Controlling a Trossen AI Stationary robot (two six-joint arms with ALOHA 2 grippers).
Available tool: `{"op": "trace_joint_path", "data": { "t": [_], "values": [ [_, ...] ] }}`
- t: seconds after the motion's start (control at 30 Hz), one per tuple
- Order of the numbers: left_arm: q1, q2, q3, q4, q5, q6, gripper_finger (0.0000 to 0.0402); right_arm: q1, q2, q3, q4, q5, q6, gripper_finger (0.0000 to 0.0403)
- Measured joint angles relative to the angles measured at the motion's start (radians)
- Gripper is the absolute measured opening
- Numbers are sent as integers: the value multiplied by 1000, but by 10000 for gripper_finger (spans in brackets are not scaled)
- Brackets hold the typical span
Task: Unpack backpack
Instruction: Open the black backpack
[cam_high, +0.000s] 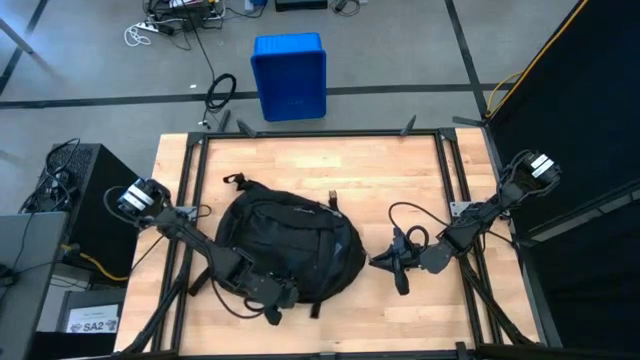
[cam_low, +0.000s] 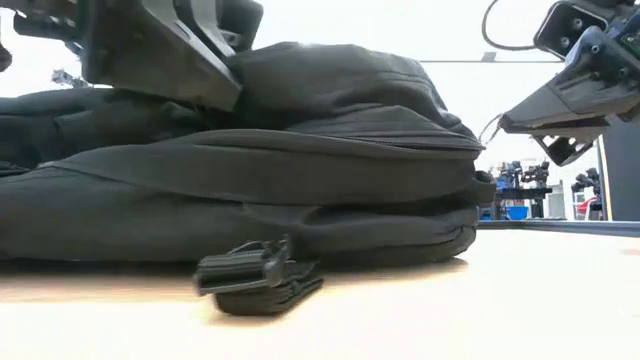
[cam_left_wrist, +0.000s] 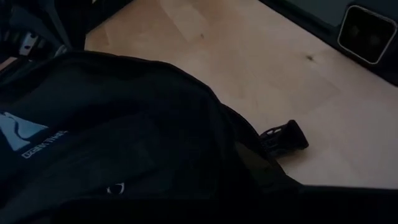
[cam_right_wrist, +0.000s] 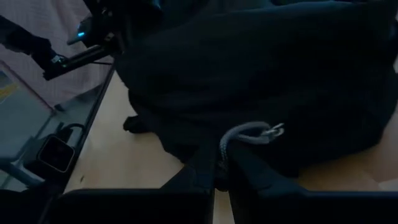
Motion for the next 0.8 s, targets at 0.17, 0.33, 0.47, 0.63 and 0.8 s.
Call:
{"op": "trace_joint_path", "data": {
  "t": [0.17,0.33,0.47,0.63,0.8],
  "values": [
    [44,0,-2,31,64,-12,0,17,0,0,3,25,-9,0],
    [86,0,-2,103,143,-44,0,26,0,0,3,27,-10,0],
    [111,0,-2,111,177,-74,0,26,0,0,3,27,-10,0],
    [139,0,-2,111,228,-115,0,26,0,0,2,27,-19,0],
    [157,0,-2,114,240,-171,0,26,0,0,2,27,-20,0]
  ]
}}
